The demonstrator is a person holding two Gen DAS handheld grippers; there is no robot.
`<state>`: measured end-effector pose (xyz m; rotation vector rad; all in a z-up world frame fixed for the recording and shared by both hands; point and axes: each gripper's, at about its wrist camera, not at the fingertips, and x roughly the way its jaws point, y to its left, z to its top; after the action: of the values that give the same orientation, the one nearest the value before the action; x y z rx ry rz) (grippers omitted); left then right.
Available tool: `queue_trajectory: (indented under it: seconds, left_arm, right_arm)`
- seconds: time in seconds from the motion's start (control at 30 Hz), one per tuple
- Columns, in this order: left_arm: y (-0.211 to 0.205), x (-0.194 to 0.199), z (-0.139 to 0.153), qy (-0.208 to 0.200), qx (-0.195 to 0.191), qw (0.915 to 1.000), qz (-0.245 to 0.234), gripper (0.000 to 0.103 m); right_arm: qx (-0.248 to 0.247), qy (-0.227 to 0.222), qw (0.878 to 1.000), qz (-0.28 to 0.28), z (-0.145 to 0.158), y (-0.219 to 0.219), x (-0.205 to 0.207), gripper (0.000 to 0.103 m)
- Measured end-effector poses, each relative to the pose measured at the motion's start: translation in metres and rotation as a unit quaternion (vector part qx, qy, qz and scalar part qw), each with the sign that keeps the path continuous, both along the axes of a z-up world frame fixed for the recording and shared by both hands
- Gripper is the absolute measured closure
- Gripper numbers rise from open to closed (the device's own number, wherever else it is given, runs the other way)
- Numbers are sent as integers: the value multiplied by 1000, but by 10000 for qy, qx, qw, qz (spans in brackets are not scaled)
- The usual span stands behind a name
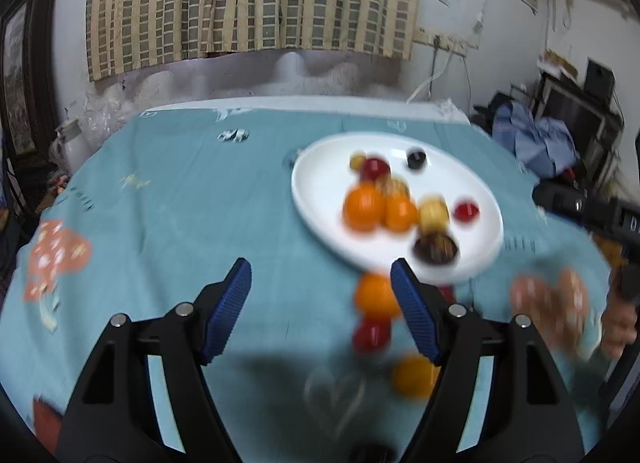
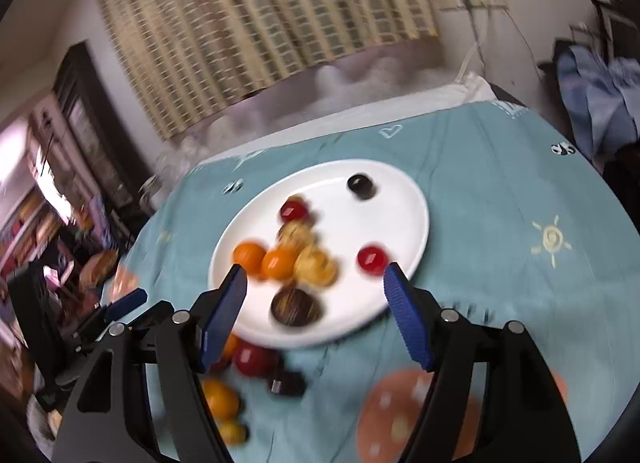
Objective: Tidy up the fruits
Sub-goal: 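Grasp a dark red plum with the left tool while the right tool grasps a yellow plum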
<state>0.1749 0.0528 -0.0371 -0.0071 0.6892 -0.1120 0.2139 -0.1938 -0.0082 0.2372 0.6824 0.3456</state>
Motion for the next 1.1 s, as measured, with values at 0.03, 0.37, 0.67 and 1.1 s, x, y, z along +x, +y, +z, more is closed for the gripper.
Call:
queue_trajectory:
  seconds: [0.03,0.37,0.67,1.1]
  left_arm:
    - [0,-19,-4,2,104,9999,-29,29]
    - [-21,-86,-33,354,638,9959,-525,23]
    - [-21,-66,-50,809,301,9930,-801,47]
    - [-18,-65,-50,787,197,9934,-814,71]
  right_arm:
    - [-75,-12,10000,21,-3,3,-10,32]
    - [-369,145,9986,349,-30,23,-56,32]
    - [-433,280,9977,447,-39,28,-53,32]
    - [-1041,242,9818,1573,-58,85,-72,51]
